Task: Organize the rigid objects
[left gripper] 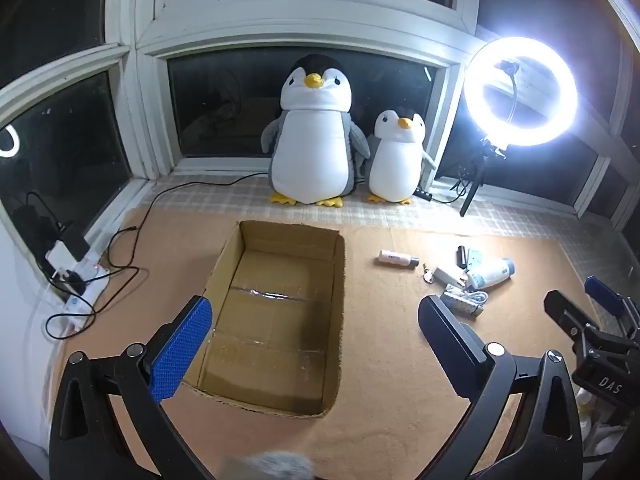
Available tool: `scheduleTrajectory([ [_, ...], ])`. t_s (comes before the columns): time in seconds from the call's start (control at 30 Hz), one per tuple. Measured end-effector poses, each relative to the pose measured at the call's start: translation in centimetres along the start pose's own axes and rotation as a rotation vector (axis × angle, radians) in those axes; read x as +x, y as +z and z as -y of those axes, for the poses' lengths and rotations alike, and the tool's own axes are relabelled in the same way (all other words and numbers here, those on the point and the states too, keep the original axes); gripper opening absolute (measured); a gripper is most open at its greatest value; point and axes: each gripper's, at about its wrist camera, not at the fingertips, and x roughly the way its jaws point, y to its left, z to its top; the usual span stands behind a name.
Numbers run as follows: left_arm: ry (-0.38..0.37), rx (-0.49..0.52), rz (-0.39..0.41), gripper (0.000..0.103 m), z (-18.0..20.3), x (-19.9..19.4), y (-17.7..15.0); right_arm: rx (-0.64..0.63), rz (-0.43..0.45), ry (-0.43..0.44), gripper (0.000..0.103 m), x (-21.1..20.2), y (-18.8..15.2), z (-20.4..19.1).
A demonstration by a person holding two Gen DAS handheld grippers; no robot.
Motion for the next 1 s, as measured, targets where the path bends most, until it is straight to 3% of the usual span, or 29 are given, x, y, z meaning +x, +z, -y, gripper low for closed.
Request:
scheduleTrajectory([
  [0.33, -0.043, -0.060, 0.008, 0.101, -2.3, -0.1, -0.9, 0.004, -0.014, 0.002, 0.102, 0.7, -0.5, -0.3],
  [0.63, -0.003, -0.051, -0.034, 0.101, -1.4, 1.3, -0.8, -0.011, -0.024, -0.003, 0.102, 1.2, -0.8, -0.3],
  [1.0, 0.016, -0.047, 0.003, 0.101, -1.4, 0.6, -0.7, -0.011, -0.025, -0.004, 0.102, 1.2, -0.7, -0.2],
])
